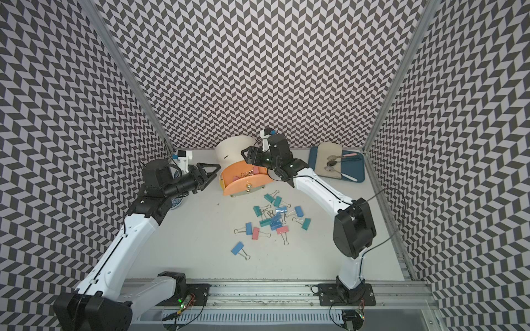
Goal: Put the binder clips in the drawer according to color
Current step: Place the binder clip in the drawer, then pick up the binder clip at the center of the board.
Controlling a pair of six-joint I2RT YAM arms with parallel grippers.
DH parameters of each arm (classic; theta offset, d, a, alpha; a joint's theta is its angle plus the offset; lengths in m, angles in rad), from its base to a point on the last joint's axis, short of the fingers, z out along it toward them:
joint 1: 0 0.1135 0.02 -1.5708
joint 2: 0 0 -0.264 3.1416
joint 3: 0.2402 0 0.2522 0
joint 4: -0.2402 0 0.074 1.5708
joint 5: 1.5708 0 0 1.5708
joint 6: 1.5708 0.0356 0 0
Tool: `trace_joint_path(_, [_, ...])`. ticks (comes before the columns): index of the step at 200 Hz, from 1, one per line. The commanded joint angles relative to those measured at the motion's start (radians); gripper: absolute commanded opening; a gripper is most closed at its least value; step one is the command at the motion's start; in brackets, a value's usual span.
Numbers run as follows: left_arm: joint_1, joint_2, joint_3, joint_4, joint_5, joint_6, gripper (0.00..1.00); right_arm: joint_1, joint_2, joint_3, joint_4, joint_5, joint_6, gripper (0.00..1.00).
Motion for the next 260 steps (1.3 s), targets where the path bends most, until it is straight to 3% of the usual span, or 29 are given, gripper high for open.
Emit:
trace_joint_path(1, [0.008, -0.006, -0.001, 0.000, 0.003, 0.032, 0.64, -0.003, -0.043, 0.015, 0.025, 0.024, -0.036, 0.76])
trace_joint_path(71, [0.009, -0.065, -0.039, -0.101, -0.049, 0.099, 0.64, -0.003, -0.227, -0.113, -0.064, 0.121, -0.139, 0.74])
trace_joint_path(125, [0.008, -0.162, -0.149, -0.163, -0.085, 0.126, 0.64, -0.005, -0.457, -0.406, -0.087, 0.199, -0.159, 0.73])
trace_joint_path(177, [0.007, -0.265, -0.331, -0.160, -0.098, 0.106, 0.63, -0.005, -0.607, -0.664, -0.106, 0.198, -0.134, 0.72])
trace_joint_path(260, [-0.007, -0.387, -0.599, -0.099, -0.091, 0.050, 0.64, 0.019, -0.614, -0.924, -0.132, 0.137, -0.098, 0.72])
